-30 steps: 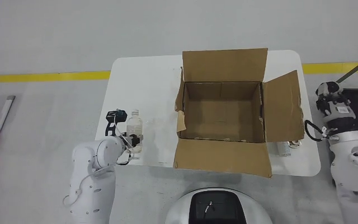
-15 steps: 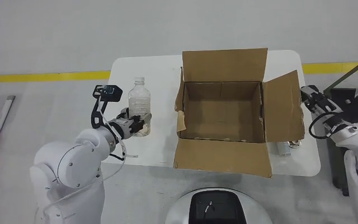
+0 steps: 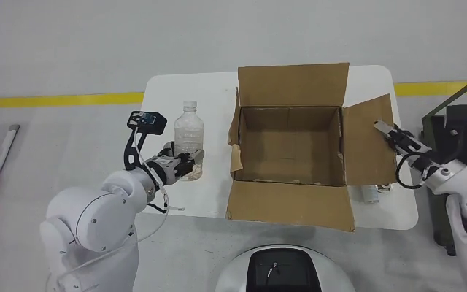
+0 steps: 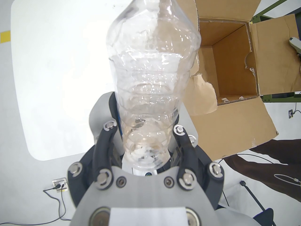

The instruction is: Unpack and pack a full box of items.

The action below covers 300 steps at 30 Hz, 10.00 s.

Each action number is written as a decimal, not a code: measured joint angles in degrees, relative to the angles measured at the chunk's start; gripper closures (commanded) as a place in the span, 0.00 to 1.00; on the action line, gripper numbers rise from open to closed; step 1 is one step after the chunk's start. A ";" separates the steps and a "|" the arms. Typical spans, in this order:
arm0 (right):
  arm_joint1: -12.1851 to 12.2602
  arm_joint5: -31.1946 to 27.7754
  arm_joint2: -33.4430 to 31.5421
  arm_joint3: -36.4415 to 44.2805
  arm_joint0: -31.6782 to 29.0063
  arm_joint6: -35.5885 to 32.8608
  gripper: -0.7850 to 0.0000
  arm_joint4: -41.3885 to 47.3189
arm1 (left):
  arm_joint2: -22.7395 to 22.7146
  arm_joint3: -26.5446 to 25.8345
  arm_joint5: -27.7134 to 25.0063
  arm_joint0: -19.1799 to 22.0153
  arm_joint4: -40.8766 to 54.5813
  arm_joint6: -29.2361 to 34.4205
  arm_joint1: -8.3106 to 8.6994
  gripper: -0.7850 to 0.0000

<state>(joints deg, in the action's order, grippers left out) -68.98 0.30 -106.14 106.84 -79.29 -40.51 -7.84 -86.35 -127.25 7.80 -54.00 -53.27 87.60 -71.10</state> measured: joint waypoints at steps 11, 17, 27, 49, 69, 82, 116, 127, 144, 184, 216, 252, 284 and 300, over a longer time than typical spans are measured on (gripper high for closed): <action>0.34 -0.93 4.16 -0.73 1.87 0.35 1.00 1.61 | 2.27 -3.24 -0.61 3.15 3.64 -4.63 0.07 1.00; 0.44 -1.69 4.83 1.65 2.04 1.66 1.00 4.20 | 7.77 -4.22 2.06 11.10 8.38 -2.52 -0.19 1.00; 0.83 1.41 6.19 8.39 1.08 1.64 1.00 4.58 | 19.63 4.92 8.29 15.18 15.31 -2.46 -1.07 1.00; 1.29 0.59 6.90 8.87 -0.33 2.04 1.00 5.50 | 21.70 13.69 8.59 12.51 10.64 -5.64 -0.52 1.00; 2.17 1.13 5.41 18.15 -2.78 1.02 1.00 9.09 | 25.00 33.40 19.10 15.56 20.89 -14.01 -2.51 1.00; 2.59 0.89 8.12 17.47 -2.85 1.21 1.00 8.47 | 26.39 38.96 19.24 15.58 28.42 -16.28 -3.05 1.00; 4.45 0.21 9.33 -2.16 5.53 -0.49 0.24 0.60 | 24.66 22.41 18.61 15.93 23.64 -10.08 -0.57 0.00; 5.36 2.71 6.42 0.82 3.71 1.38 0.00 -7.08 | 23.54 17.72 18.74 14.69 24.85 -9.85 0.35 0.00; 7.90 5.06 0.32 15.89 -8.20 -14.56 1.00 -40.97 | 26.14 18.54 18.81 17.61 25.85 -10.34 0.63 0.00; 7.48 9.63 17.23 4.52 -3.26 -20.28 0.52 -55.11 | 27.29 19.37 19.24 18.51 25.96 -10.72 1.21 0.00; 6.67 9.07 22.08 -1.43 1.14 -21.85 0.68 -56.61 | 27.29 19.37 19.24 18.51 25.96 -10.72 1.21 0.00; 4.79 -1.36 -5.54 9.51 -3.99 -10.52 1.00 23.03 | 24.16 11.58 17.88 16.76 20.66 -13.31 2.30 0.00; 4.96 3.90 14.21 11.13 1.82 -5.57 1.00 11.25 | 11.18 4.64 20.14 9.69 12.46 -15.33 4.82 0.00; 1.61 26.09 48.93 -2.46 24.15 0.98 1.00 -24.63 | 1.37 4.00 23.83 3.78 12.27 -23.60 5.55 0.00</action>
<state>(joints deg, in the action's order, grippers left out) -67.37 26.39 -57.21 104.38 -55.13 -39.53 -32.47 -84.98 -123.25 31.64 -50.23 -41.00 64.00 -65.55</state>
